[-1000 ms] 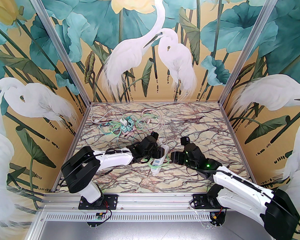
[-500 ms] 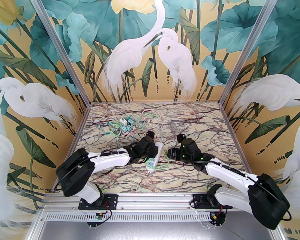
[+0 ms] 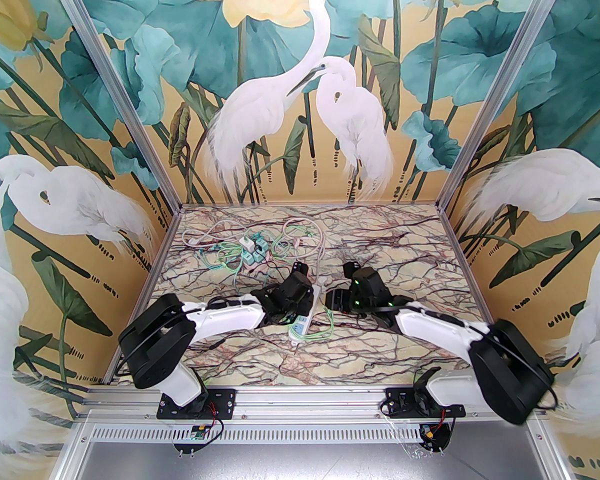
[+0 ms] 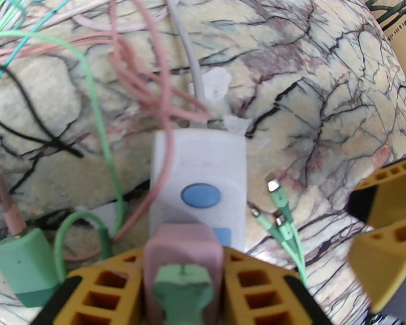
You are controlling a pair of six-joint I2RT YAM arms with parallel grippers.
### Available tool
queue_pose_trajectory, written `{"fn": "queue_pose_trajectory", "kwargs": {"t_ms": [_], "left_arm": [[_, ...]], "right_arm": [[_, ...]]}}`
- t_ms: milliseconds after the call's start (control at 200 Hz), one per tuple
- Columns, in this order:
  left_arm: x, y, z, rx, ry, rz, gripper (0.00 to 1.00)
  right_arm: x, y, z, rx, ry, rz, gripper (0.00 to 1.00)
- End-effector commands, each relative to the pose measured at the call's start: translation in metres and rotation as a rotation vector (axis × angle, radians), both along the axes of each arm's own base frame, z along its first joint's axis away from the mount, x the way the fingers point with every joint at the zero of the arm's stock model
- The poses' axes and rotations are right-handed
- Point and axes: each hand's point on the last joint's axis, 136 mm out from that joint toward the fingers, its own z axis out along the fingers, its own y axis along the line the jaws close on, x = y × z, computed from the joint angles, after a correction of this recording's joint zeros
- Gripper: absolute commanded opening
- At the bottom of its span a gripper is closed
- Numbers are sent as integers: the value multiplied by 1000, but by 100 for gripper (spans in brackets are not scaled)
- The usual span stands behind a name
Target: Pull the plug off the socket
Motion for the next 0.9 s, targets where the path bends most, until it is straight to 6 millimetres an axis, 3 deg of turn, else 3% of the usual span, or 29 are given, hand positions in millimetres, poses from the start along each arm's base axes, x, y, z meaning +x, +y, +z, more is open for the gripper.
{"fn": "queue_pose_trajectory", "kwargs": {"t_ms": [0, 320, 640, 895], "left_arm": [[-2, -4, -7, 43, 10, -19, 33], [-5, -10, -6, 38, 16, -32, 32], [-7, -17, -7, 30, 30, -52, 31], [-7, -21, 10, -18, 64, -46, 27]], "right_arm": [[15, 19, 8, 72, -11, 29, 49], [37, 26, -28, 132, 111, -13, 46], [38, 27, -43, 156, 150, -15, 45], [22, 3, -89, -7, 245, -54, 35]]}}
